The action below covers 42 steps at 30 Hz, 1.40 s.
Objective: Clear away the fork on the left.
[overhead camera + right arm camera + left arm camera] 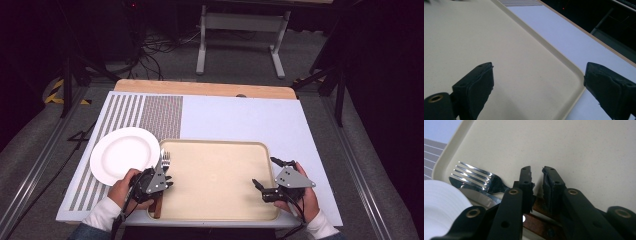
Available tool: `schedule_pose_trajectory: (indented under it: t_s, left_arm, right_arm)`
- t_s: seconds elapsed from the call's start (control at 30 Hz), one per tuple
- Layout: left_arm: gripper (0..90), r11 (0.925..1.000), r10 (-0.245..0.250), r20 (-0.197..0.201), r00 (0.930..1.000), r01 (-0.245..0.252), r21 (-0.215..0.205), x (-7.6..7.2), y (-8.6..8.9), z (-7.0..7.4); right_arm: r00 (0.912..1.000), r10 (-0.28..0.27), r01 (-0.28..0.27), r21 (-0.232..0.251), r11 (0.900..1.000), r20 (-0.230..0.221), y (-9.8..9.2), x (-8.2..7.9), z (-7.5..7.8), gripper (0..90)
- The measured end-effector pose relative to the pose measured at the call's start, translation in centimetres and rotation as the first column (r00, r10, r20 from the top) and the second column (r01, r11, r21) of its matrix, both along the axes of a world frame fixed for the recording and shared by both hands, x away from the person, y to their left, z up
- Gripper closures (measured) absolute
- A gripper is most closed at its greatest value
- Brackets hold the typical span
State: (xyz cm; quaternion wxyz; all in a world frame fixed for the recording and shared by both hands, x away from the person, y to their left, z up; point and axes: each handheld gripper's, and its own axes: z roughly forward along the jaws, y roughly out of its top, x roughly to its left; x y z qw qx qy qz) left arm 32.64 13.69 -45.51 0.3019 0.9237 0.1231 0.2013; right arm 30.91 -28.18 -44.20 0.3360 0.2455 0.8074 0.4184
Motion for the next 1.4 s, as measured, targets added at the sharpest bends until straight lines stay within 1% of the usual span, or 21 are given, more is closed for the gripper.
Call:
schedule_pose_trajectory:
  t_s: [0.2,0.23,0.27,0.33,0.4,0.5,0.57,0.6,0.63,0.67,0.77,0.8,0.83,0.87,0.9,0.93,1.0,1.1,1.23,1.3,1.4]
  left_arm:
    - [66.8,0.9993,-0.002,0.041,0.9992,0.003,-0.038,-0.2,0.1,0.5]
    - [65.0,0.9992,0.002,0.037,0.9993,-0.001,-0.04,-0.2,0.1,0.6]
    - [62.2,0.9989,0.008,0.048,0.9988,-0.005,-0.047,-0.3,0.1,0.6]
    - [59.3,0.9978,-0.004,0.061,0.9981,0.008,-0.066,-0.3,0.1,0.9]
    - [56.3,0.9965,-0.005,0.077,0.997,0.012,-0.083,-0.5,0.2,1.1]
    - [48.3,0.9941,0.002,0.09,0.9959,0.008,-0.108,-0.6,0.3,1.3]
    - [45.3,0.9932,0.01,0.106,0.9944,0.003,-0.116,-0.8,0.3,1.4]
    - [41.4,0.9927,0.012,0.109,0.9939,0.001,-0.121,-0.8,0.2,1.4]
    - [40.4,0.9922,0.015,0.117,0.993,0.0,-0.124,-0.9,0.2,1.5]
    - [38.3,0.9913,0.017,0.118,0.9929,-0.001,-0.132,-0.9,0.2,1.5]
    - [31.3,0.989,0.036,0.155,0.9872,-0.013,-0.148,-1.1,0.3,1.7]
    - [29.7,0.9851,0.043,0.163,0.9856,-0.014,-0.171,-1.2,0.3,1.8]
    - [28.3,0.9826,0.049,0.174,0.9836,-0.017,-0.185,-1.3,0.3,1.9]
    - [26.1,0.9809,0.057,0.187,0.9808,-0.02,-0.194,-1.3,0.4,2.0]
    - [24.6,0.9778,0.059,0.191,0.9797,-0.018,-0.209,-1.4,0.4,2.2]
    - [23.5,0.9763,0.06,0.198,0.9784,-0.016,-0.216,-1.5,0.5,2.3]
    - [20.5,0.9728,0.068,0.2,0.9774,-0.02,-0.231,-1.5,0.6,2.4]
    - [17.9,0.9706,0.073,0.203,0.9765,-0.023,-0.24,-1.5,0.6,2.4]
    - [13.8,0.9731,0.074,0.206,0.9757,-0.025,-0.229,-1.6,0.7,2.5]
    - [13.0,0.9703,0.075,0.205,0.9759,-0.024,-0.241,-1.8,0.9,2.6]
    - [11.9,0.9691,0.083,0.209,0.9744,-0.03,-0.245,-1.9,1.3,2.8]
  right_arm:
    - [1.0,0.001,-0.001,-0.002,1.0,0.003,0.0,0.0,0.0,10.1]
    - [1.0,0.001,-0.001,-0.002,1.0,0.002,0.0,0.0,0.0,10.1]
    - [1.0,0.002,-0.002,0.0,1.0,0.002,0.0,0.0,0.0,10.1]
    - [1.0,0.003,-0.003,0.004,1.0,0.001,0.0,0.0,0.0,10.1]
    - [1.0,0.004,-0.004,0.006,1.0,0.0,0.0,0.0,0.0,10.2]
    - [1.0,0.003,-0.003,0.006,1.0,-0.001,0.0,0.0,0.0,10.1]
    - [1.0,0.003,-0.003,0.004,1.0,0.0,0.0,0.0,0.0,10.2]
    - [1.0,0.003,-0.003,0.005,1.0,0.0,0.0,0.0,0.0,10.2]
    - [1.0,0.003,-0.003,0.006,1.0,0.0,0.0,0.0,0.0,10.2]
    - [1.0,0.001,-0.001,0.006,1.0,0.0,0.0,0.0,0.0,10.2]
    - [1.0,0.003,-0.003,0.005,1.0,0.0,0.0,0.0,0.0,10.2]
    - [1.0,0.003,-0.003,0.005,1.0,0.0,0.0,0.0,0.0,10.2]
    - [1.0,0.003,-0.003,0.005,1.0,0.0,0.0,0.0,0.0,10.2]
    - [1.0,0.002,-0.002,0.006,1.0,0.0,0.0,0.0,0.0,10.2]
    - [1.0,0.001,-0.001,0.006,1.0,0.0,0.0,0.0,0.0,10.2]
    - [1.0,0.001,-0.001,0.006,1.0,0.001,0.0,0.0,0.1,10.2]
    - [1.0,0.001,-0.001,0.006,1.0,0.001,0.0,0.0,0.1,10.2]
    - [1.0,0.0,0.0,0.006,1.0,0.002,0.0,0.0,0.1,10.1]
    - [1.0,-0.004,0.004,0.01,1.0,0.004,-0.1,0.0,0.1,10.1]
    - [1.0,-0.004,0.004,0.011,1.0,0.006,-0.1,-0.1,0.1,10.1]
    - [0.9999,-0.007,0.007,0.013,1.0,0.009,-0.1,-0.1,0.2,10.2]
